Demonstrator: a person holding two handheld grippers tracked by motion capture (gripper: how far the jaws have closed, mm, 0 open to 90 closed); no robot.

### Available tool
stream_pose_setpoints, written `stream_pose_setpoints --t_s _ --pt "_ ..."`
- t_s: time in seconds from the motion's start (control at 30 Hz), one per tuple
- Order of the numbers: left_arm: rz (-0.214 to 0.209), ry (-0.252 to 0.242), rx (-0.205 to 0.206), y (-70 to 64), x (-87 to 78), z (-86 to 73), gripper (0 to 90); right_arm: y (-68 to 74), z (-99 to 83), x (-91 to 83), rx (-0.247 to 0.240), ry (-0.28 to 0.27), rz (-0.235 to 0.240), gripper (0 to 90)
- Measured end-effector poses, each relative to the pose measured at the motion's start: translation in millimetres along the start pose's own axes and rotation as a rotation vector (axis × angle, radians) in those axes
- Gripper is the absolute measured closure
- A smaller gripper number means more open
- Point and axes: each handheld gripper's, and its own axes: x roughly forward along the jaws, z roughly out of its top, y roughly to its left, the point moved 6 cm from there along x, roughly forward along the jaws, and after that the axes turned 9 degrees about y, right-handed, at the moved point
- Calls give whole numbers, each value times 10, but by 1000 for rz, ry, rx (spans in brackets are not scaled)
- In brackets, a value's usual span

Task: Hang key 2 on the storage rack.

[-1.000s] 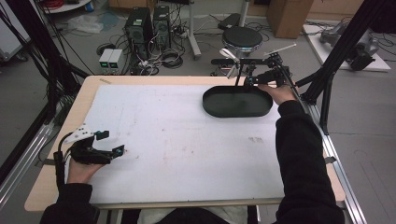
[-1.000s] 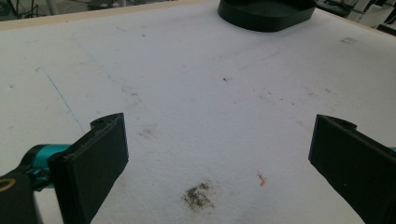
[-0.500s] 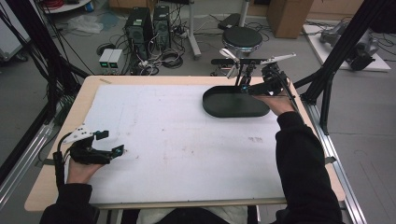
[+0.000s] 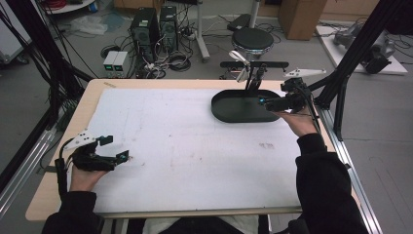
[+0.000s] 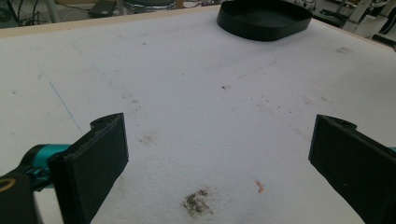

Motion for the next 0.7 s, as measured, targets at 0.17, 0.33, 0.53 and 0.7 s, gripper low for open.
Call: stream_pose_setpoints --t_s 0.17,0.33,0.53,0.7 --pt "0 -5 -3 5 0 4 52 -44 -92 -125 19 -20 -37 8" --pt "-1 -11 -4 7 -4 10 52 -32 -215 -185 34 -25 -33 8" --pt "-1 -13 -5 6 -1 12 52 -1 -390 -210 31 -27 -20 8" --pt "-1 -14 -5 9 9 14 52 5 -563 -183 45 -21 -1 8"
